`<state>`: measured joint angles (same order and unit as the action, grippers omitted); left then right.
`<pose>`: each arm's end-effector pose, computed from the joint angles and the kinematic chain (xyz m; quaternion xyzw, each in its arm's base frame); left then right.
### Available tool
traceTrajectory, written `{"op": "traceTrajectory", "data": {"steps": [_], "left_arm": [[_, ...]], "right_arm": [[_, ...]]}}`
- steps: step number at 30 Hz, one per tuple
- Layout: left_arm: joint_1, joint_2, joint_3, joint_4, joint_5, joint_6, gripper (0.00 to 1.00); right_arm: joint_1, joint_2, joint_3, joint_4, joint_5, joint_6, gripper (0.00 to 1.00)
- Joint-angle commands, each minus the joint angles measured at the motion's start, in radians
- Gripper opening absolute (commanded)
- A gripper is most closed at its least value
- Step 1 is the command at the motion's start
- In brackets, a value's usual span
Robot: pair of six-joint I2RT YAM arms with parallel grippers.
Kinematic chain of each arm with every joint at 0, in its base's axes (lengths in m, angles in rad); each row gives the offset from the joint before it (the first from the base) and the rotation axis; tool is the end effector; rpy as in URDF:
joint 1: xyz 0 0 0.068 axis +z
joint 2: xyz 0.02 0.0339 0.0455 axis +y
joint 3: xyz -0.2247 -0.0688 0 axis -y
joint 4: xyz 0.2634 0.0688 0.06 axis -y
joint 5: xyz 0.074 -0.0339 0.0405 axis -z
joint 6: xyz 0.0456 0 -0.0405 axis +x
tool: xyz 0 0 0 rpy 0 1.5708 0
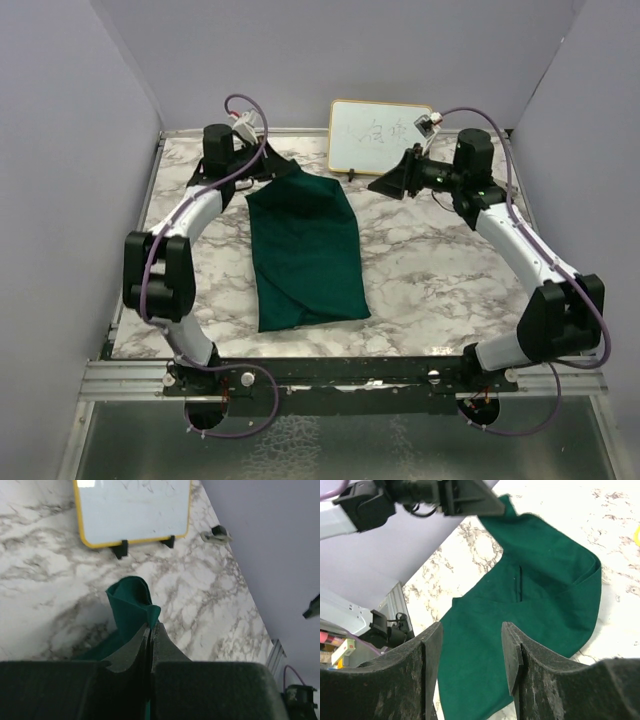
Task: Prepare the surgical pack
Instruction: Pack the surgical kit at the center of the board.
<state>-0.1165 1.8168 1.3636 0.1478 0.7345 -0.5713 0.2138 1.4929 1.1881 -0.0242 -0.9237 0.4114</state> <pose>0.4341 -0.0816 0.2376 0.0372 0.7811 -0.4587 0.4220 0.3517 0.1136 0.2829 -0.1862 0.7502 0.5050 0.3841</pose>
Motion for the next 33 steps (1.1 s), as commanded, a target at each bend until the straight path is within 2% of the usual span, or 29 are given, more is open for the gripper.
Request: {"op": "traceTrajectory", "data": {"steps": [1,4,7,15,21,24,33], "left_arm": [[-0.088,-0.291,-0.193,0.045,-0.050,0.053,0.00],[-0.164,-0.446,-0.299,-0.013,-0.098,0.111,0.00],[-0.239,-0.551,-0.377,-0.061,-0.144,0.137,0.00],[-0.416,-0.801,-0.583,-0.174,-0.232,0.187,0.00],[-0.519,-0.872,-0.674,-0.192,-0.195,0.137,0.00],[-0.525,-0.903,-0.708,-0.236,-0.214,0.091,0.00],[-0.538,-0.937,-0.773,-0.278,-0.133,0.021,0.00]], "right_arm": [[-0.005,-0.086,-0.055,-0.066,0.036,-0.036,0.52],[-0.005,-0.097,-0.072,-0.067,0.019,-0.031,0.52],[-0.005,-0.096,-0.087,-0.054,-0.014,-0.013,0.52],[-0.006,-0.125,-0.069,-0.092,0.020,-0.032,0.52],[-0.006,-0.114,-0.099,-0.042,-0.026,0.004,0.52],[-0.005,-0.110,-0.122,-0.031,-0.041,0.014,0.52],[0.015,-0.069,-0.166,-0.002,-0.065,0.031,0.52]]}}
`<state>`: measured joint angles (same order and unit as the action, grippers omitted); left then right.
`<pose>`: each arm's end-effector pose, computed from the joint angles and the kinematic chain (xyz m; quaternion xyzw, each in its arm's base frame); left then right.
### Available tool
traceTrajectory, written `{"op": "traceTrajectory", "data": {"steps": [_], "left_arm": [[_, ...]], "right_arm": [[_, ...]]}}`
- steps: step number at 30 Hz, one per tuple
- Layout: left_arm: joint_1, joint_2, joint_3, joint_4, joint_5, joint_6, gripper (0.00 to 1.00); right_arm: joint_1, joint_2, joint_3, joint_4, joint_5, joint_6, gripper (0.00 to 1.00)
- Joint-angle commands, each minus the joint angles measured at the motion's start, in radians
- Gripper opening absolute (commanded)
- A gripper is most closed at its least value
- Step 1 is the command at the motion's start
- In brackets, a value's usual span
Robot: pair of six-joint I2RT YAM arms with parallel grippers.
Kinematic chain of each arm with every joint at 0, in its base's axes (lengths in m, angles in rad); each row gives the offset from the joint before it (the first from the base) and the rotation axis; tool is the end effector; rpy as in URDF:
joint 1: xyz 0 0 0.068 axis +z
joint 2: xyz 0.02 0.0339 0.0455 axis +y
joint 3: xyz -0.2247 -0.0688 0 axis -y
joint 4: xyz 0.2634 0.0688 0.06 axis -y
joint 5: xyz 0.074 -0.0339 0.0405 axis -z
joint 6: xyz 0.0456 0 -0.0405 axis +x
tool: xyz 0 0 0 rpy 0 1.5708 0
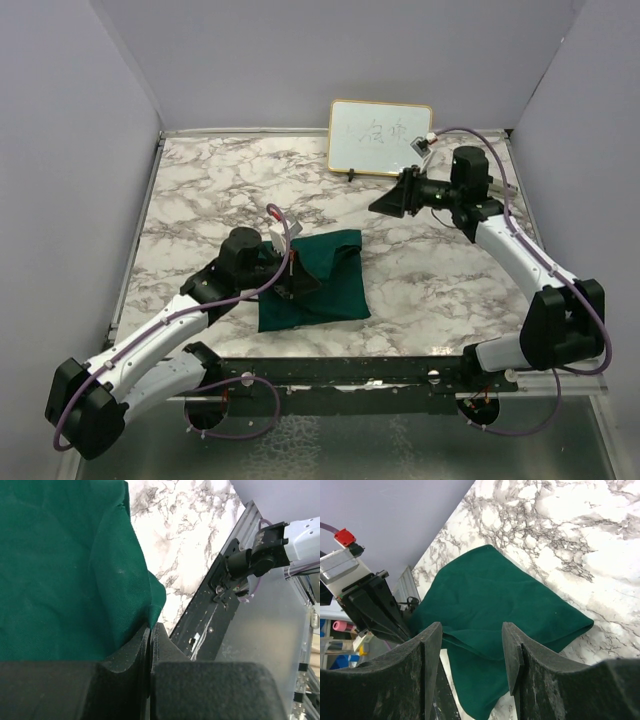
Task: Prepare the surgical pack
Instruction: Pack the surgical kit at the center of the board.
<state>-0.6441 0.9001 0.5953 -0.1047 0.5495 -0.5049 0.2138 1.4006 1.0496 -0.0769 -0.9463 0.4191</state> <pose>0.1881 -0.1711 0.2228 0.2044 0.7924 -0.4773 0.3200 0.3259 0.1086 0.2590 -0.1684 0.7700 0.5141 0.3382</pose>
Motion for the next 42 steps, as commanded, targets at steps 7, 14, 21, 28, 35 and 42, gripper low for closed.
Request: {"op": "traceTrajectory", "data": {"steps": [7,14,21,28,35,42], "left_arm": [[-0.024,-0.008,-0.016,-0.101,0.086,-0.099,0.00],[-0.025,-0.017,-0.027,-0.194,0.090,-0.161,0.00],[-0.026,-0.042,-0.117,-0.088,0.128,-0.296,0.00],[-0.051,-0.015,-0.148,-0.004,0.170,-0.338,0.00],[-0.080,-0.053,-0.163,0.003,0.214,-0.343,0.00],[-0.092,-0.086,-0.187,-0.006,0.222,-0.351,0.03]], "right_arm": [[0.154,0.100,-0.045,0.131,-0.031,0.078,0.52],[0.253,0.202,-0.013,0.158,-0.010,0.099,0.52],[0.315,0.270,-0.038,0.152,-0.001,0.104,0.52],[0.347,0.276,-0.102,0.168,-0.006,0.111,0.50],[0.367,0.291,-0.156,0.185,0.001,0.112,0.49],[0.369,0.283,-0.198,0.201,0.007,0.116,0.48]]}}
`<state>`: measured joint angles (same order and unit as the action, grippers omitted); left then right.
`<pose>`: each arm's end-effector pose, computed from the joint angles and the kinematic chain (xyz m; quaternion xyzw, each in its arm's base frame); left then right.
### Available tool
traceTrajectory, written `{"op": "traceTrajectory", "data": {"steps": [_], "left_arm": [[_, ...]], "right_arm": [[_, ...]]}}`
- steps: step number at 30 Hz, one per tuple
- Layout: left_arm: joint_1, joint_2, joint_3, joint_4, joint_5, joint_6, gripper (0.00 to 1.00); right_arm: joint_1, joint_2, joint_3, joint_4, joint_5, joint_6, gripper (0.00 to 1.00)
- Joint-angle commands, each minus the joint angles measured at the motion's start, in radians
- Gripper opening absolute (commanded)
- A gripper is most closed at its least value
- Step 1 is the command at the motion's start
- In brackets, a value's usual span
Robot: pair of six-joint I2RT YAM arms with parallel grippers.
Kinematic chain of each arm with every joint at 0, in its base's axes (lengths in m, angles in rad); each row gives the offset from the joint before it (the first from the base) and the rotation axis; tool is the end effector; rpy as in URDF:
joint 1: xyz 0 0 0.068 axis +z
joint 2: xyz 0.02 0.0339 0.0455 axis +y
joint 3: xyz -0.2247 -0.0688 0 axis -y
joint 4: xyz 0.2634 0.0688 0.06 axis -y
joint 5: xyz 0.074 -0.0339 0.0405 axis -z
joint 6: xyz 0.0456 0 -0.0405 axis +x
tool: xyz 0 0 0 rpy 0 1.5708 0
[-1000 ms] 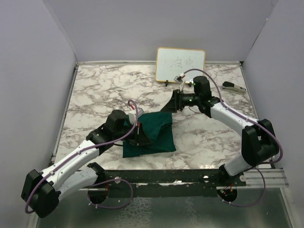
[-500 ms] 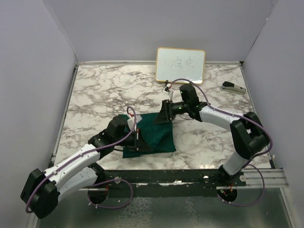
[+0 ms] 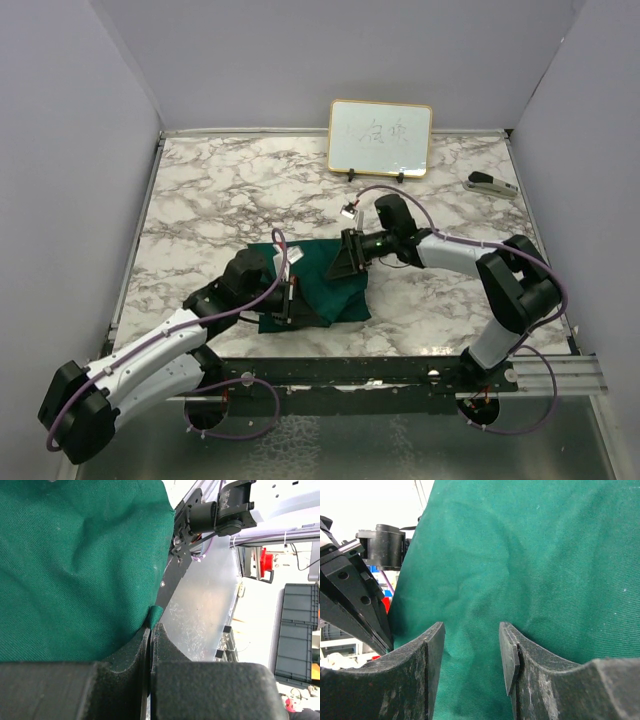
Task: Prepare the surgical pack
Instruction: Pack the surgical kit at the center of the board.
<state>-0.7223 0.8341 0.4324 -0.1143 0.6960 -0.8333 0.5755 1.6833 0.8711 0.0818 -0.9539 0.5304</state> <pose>0.1530 -0.1738 0.1784 0.1263 0.8206 -0.5419 0.1303 0.2690 0.2188 0.1199 -0.2055 0.8067 0.5470 0.0883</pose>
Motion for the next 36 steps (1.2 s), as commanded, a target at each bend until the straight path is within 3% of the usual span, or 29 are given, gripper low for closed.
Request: {"op": "traceTrajectory", "data": {"steps": [1,15,19,22,24,26,29,33,36], "left_arm": [[-0.014,-0.017,-0.030,0.001,0.068,-0.026,0.03],[-0.064,0.057,-0.076,0.009,0.026,-0.063,0.02],[-0.108,0.080,-0.063,0.023,0.021,-0.062,0.08],[-0.145,0.081,-0.039,0.032,0.007,-0.068,0.19],[-0.146,0.073,0.005,-0.034,-0.004,-0.031,0.35],[-0.146,0.047,0.107,-0.138,-0.050,0.029,0.52],[-0.141,0.025,0.260,-0.253,-0.126,0.119,0.65],[-0.056,0.101,0.430,-0.319,-0.220,0.211,0.68],[0.096,0.188,0.487,-0.289,-0.228,0.227,0.64]], "right_arm": [[0.007,-0.001,-0.024,0.044,0.015,0.006,0.48],[0.015,-0.022,-0.059,0.051,0.026,0.010,0.47],[0.015,-0.021,-0.072,0.053,0.028,0.006,0.47],[0.016,-0.034,-0.080,0.036,0.025,-0.001,0.47],[0.024,-0.060,-0.096,0.024,0.014,-0.002,0.47],[0.034,-0.103,-0.112,-0.028,0.016,-0.023,0.47],[0.038,-0.192,-0.130,-0.137,0.035,-0.071,0.47],[0.037,-0.286,-0.170,-0.186,0.005,-0.074,0.47],[0.036,-0.282,-0.104,-0.216,-0.007,-0.077,0.47]]}}
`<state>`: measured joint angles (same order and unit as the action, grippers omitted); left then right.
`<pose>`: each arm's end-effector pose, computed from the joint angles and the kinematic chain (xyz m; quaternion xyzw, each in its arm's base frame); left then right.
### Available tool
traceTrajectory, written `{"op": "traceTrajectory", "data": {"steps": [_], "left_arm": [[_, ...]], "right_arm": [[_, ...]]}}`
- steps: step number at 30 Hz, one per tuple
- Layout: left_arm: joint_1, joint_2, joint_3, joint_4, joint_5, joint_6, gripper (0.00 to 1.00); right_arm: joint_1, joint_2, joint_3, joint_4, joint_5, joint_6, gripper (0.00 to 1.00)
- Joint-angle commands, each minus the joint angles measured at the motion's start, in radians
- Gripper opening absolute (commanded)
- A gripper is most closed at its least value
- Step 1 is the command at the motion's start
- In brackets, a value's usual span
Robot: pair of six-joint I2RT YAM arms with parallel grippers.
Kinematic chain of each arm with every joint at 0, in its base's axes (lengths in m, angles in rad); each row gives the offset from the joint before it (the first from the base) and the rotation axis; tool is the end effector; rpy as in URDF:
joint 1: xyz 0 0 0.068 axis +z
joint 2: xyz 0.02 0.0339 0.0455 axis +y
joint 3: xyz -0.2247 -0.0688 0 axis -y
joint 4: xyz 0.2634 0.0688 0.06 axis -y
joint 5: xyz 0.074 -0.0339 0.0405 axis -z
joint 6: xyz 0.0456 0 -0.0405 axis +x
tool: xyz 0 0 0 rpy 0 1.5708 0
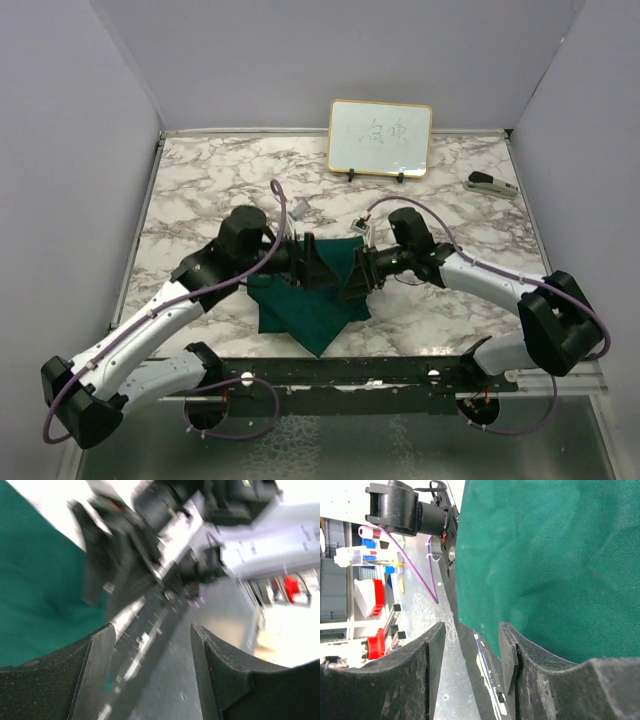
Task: Prepare the surgical pack
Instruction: Pack the surgical kit at the center of the board.
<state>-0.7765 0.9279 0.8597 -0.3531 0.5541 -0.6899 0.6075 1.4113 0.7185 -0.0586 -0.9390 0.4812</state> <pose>0.1652 -0.1959 0.2891 0.1835 0.8001 -0.5205 0.2349 0.2246 0.2009 0.1444 -0.2315 0.8050 0.5390 0.0890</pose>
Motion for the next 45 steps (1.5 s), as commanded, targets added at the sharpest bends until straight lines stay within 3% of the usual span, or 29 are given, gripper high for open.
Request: {"op": "traceTrajectory", "data": {"steps": [1,5,8,10,14,23,26,30,35,41,45], "left_arm": [[0.221,0.114,0.055,-0.016,-0.062,0.079,0.62],[0.482,0.154,-0.076,0.258,0.073,-0.028,0.46],[0.596,0.221,-0.184,0.482,0.214,-0.157,0.44],[0.602,0.281,-0.188,0.492,0.245,-0.136,0.41],[0.602,0.273,-0.262,0.482,0.230,-0.103,0.41],[0.602,0.170,-0.582,0.493,0.138,-0.225,0.43],[0.602,0.060,-0.612,0.403,0.114,-0.242,0.45],[0.602,-0.086,-0.605,0.285,0.118,-0.258,0.50],[0.601,-0.172,-0.538,0.184,0.142,-0.265,0.50],[0.580,-0.094,-0.596,0.371,0.237,-0.322,0.48],[0.479,-0.029,-0.611,0.448,0.221,-0.345,0.41]], "right_arm": [[0.004,-0.001,0.091,-0.076,-0.010,-0.017,0.47],[-0.005,0.105,0.208,0.125,0.048,0.134,0.46],[-0.025,0.248,0.284,0.265,0.006,0.253,0.43],[-0.026,0.328,0.317,0.368,-0.011,0.318,0.40],[-0.026,0.444,0.366,0.420,-0.052,0.346,0.35],[-0.028,0.413,0.055,0.609,-0.132,0.409,0.34],[-0.028,0.339,-0.048,0.550,-0.133,0.344,0.34],[-0.028,0.206,-0.132,0.351,-0.140,0.209,0.33],[-0.028,0.025,-0.128,0.095,-0.065,0.085,0.34],[-0.026,0.099,-0.064,0.242,-0.135,0.185,0.34],[-0.009,0.136,-0.059,0.271,-0.134,0.198,0.34]]}}
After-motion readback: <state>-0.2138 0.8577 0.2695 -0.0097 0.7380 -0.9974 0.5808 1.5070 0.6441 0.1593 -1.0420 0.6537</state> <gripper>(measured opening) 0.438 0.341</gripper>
